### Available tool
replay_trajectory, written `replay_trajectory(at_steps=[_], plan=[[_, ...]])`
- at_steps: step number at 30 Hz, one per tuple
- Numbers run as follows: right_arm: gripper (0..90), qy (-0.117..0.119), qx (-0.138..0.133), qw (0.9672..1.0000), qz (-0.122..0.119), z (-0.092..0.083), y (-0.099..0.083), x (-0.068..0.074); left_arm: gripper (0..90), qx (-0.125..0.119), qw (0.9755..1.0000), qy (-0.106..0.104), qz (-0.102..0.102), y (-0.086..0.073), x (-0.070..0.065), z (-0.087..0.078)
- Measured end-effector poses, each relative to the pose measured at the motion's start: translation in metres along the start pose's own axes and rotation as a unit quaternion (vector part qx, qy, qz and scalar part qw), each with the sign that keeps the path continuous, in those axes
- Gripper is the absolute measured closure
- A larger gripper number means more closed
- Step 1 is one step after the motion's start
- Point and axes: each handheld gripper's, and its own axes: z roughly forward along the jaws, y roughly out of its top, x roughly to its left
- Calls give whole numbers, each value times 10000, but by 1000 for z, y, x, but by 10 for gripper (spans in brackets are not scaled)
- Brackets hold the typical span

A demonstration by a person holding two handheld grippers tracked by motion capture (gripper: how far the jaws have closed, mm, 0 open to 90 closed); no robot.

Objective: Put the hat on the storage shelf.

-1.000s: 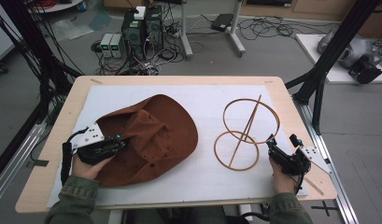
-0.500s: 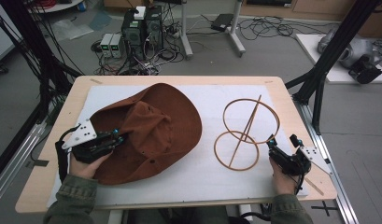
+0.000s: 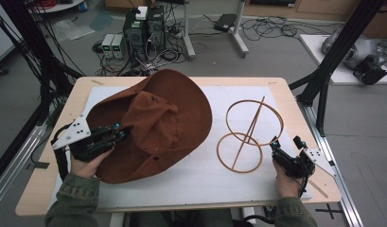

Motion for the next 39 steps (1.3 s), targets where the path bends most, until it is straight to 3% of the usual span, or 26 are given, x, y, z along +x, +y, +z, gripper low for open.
replay_trajectory(at_steps=[7,14,26,39], plan=[[125,8,-13,10000,14,0,0,0,849,-352,9993,-151,41,18,-3,7],[125,2,-13,10000,25,0,0,0,848,-582,9977,-344,30,30,-7,28],[125,48,-4,10000,81,-1,0,1,848,-691,9961,-547,54,35,-15,60],[125,77,-66,9999,-103,-1,2,3,848,-792,9945,-678,82,50,-19,78]])
